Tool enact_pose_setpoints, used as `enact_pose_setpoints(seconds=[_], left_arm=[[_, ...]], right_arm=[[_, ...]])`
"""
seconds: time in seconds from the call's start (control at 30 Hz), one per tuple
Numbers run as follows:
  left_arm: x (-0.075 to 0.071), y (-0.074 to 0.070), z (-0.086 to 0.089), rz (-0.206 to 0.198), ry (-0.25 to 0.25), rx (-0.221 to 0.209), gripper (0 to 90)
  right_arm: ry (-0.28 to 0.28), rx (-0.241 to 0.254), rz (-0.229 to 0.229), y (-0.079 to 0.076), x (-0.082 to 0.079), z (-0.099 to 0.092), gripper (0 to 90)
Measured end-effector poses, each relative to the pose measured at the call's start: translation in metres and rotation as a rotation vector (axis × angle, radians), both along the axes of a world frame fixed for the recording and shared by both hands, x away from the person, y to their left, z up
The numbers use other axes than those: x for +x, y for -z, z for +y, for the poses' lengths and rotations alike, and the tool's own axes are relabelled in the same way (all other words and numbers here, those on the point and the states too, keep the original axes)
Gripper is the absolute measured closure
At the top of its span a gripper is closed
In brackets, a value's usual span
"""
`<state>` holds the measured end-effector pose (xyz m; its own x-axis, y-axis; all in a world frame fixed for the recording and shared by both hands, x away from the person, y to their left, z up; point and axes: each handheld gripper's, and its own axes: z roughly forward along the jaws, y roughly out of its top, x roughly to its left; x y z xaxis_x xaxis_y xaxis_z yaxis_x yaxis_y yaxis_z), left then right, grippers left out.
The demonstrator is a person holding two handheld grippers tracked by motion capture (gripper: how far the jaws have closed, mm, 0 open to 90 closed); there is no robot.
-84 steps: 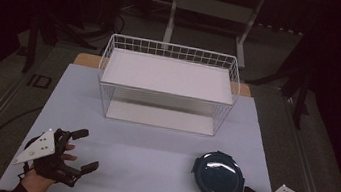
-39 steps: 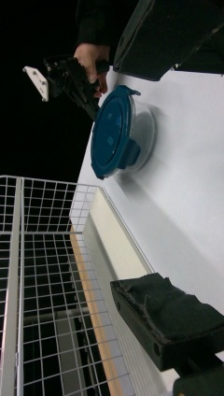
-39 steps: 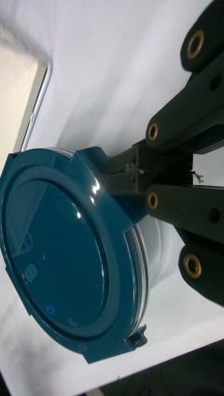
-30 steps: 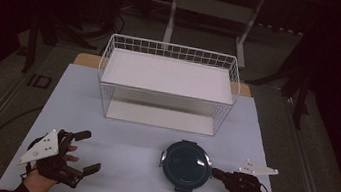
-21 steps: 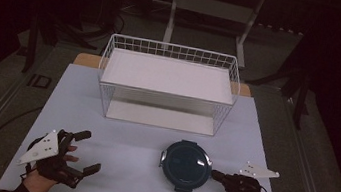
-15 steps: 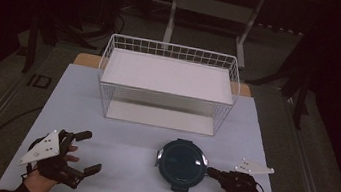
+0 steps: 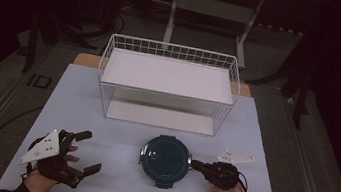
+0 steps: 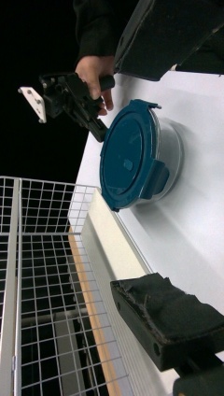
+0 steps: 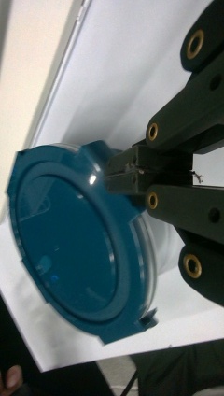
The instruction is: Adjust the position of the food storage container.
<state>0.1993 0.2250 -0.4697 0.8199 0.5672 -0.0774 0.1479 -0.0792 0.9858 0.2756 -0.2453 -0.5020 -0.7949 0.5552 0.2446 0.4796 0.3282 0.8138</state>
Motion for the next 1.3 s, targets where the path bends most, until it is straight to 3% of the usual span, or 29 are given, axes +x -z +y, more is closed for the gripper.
enact_pose_setpoints(seconds=[0.1, 0.2, 0.47, 0.67, 0.83, 1.1, 1.17, 1.3], left_arm=[[0.000, 0.000, 0.001, 0.004, -0.003, -0.006, 0.5], [0.000, 0.000, 0.001, 0.002, -0.002, -0.004, 0.5], [0.000, 0.001, -0.002, 0.003, 0.001, 0.006, 0.5], [0.000, 0.001, -0.001, 0.003, 0.000, 0.007, 0.5], [0.000, 0.001, -0.001, 0.002, 0.001, 0.006, 0.5], [0.001, 0.001, -0.002, 0.002, 0.007, 0.012, 0.5], [0.001, 0.001, -0.002, 0.003, 0.006, 0.010, 0.5], [0.001, 0.001, -0.002, 0.004, 0.006, 0.011, 0.5]], right_arm=[[-0.003, 0.000, -0.038, -0.008, -0.009, 0.003, 90.0], [-0.035, 0.016, -0.046, -0.015, -0.021, 0.008, 90.0], [-0.166, 0.051, 0.024, -0.008, -0.048, 0.033, 90.0], [-0.242, 0.026, 0.055, 0.002, -0.056, 0.052, 90.0], [-0.258, -0.011, 0.076, 0.011, -0.056, 0.059, 90.0], [-0.266, -0.029, 0.042, 0.011, -0.049, 0.062, 90.0], [-0.264, -0.014, 0.047, 0.011, -0.045, 0.063, 90.0], [-0.289, -0.023, 0.013, 0.007, -0.039, 0.073, 90.0]])
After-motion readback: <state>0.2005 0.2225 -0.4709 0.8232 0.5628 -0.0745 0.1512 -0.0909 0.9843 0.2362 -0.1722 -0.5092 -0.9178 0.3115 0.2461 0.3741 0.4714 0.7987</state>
